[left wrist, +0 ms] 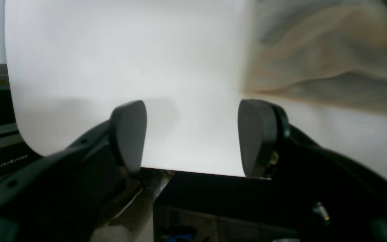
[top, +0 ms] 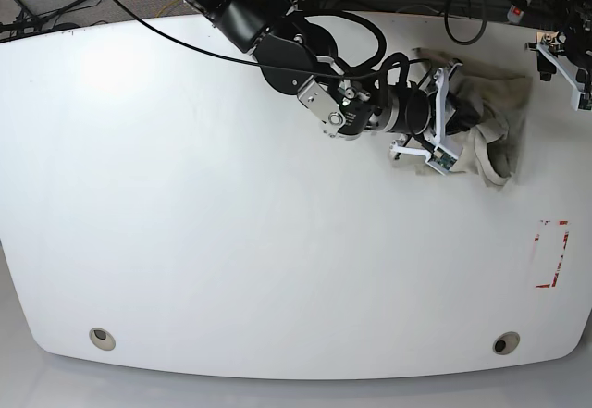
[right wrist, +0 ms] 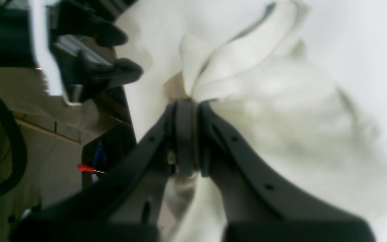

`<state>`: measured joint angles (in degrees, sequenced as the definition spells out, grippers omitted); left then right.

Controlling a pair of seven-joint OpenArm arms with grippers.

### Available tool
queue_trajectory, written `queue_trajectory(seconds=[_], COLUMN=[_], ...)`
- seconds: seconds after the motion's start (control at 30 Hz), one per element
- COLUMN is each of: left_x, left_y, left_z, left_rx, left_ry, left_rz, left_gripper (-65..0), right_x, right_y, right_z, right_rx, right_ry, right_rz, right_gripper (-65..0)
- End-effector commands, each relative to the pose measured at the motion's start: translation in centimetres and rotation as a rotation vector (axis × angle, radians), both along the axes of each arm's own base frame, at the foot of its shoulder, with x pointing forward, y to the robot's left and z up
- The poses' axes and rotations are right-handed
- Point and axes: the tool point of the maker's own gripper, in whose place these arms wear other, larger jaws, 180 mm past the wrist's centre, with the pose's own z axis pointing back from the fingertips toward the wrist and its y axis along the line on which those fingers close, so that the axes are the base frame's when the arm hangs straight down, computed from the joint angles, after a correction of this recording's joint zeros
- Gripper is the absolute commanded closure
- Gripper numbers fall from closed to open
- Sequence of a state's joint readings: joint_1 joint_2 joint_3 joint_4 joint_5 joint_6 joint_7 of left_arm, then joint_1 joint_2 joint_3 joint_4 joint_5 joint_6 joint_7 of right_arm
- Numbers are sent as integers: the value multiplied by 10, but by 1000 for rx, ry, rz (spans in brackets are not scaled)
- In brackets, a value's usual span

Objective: Fold the T-shirt properly
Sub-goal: 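Push the bundled shirt with the right gripper toward the left gripper, then grasp the shirt edges with both grippers and pull the bundle open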

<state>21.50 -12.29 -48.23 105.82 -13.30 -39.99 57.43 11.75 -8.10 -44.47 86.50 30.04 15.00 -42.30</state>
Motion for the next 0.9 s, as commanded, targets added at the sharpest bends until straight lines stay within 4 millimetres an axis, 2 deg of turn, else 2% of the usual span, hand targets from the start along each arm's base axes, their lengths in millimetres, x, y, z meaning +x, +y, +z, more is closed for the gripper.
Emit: queue_trajectory(seconds=[0.0,0.13,0.17,0.23,0.27,0.53,0.6,0.7,0.87], left_x=[5,5,5,6,7,19,22,29,27], left_y=[4,4,4,3,2,-5,-8,-24,-30], left_z=[11,12,11,12,16,35,39,34,27], left_rx=[27,26,24,25,33,72,81,63,51], left_ry=[-28,-31,-31,-34,-42,-90,-101,-93,-74], left_rz=[-15,-14,-14,-15,-21,-59,-72,-122,-133], left_gripper=[-390,-390,-390,-390,-390,-390,-390,-390,-390], right_x=[0,-10,-8,-8,-10,-9,4,29,51], right_y=[12,25,26,28,30,35,25,3,-25], right_z=[11,5,7,7,8,29,32,32,23], right_rx=[37,85,102,110,113,179,193,214,198], right_ry=[-22,22,37,57,61,92,87,95,97], right_rz=[24,51,45,53,64,89,49,-38,-114], right_gripper=[-122,-460,-541,-623,-636,-530,-496,-436,-320])
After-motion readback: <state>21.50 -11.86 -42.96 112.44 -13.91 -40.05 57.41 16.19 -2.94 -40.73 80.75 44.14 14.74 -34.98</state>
